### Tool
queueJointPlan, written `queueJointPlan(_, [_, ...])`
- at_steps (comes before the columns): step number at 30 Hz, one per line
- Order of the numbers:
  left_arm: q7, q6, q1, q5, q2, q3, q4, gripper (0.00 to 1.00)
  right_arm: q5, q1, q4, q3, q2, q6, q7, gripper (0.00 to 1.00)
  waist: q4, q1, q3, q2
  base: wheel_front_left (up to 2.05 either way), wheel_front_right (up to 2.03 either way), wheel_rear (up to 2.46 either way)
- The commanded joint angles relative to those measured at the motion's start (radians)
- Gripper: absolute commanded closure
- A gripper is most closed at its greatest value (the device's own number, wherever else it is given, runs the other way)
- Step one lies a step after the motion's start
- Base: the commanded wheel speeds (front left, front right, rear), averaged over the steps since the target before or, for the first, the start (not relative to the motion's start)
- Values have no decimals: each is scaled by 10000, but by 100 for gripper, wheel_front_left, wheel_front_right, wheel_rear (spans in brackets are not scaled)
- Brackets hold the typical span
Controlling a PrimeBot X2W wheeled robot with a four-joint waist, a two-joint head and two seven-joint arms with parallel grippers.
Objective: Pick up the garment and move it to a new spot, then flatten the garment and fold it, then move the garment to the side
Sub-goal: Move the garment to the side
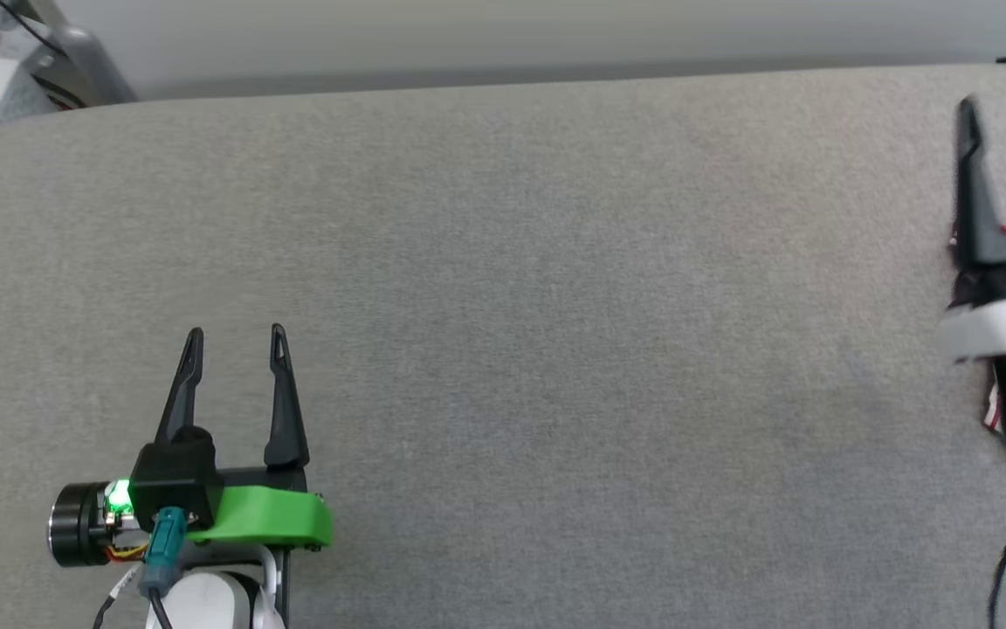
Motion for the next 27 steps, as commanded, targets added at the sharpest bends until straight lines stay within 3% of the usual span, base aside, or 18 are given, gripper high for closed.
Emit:
queueJointPlan(1, [-57, -59, 160, -104, -25, 28, 65, 0, -62, 429, -179, 8, 228, -9, -79, 0, 507, 0, -526, 0, 0, 0, 0])
queueJointPlan(10, [-57, -226, 619, -232, -138, -33, 520, 0, 111, 2907, -448, 363, 1443, -9, -99, 0, 802, 0, -1106, 0, 0, 0, 0])
queueJointPlan(27, [-57, -520, 961, -308, -235, -164, 966, 0, 49, 5064, -769, 77, 2024, -9, -102, 0, 911, 0, -1545, 0, 0, 0, 0])
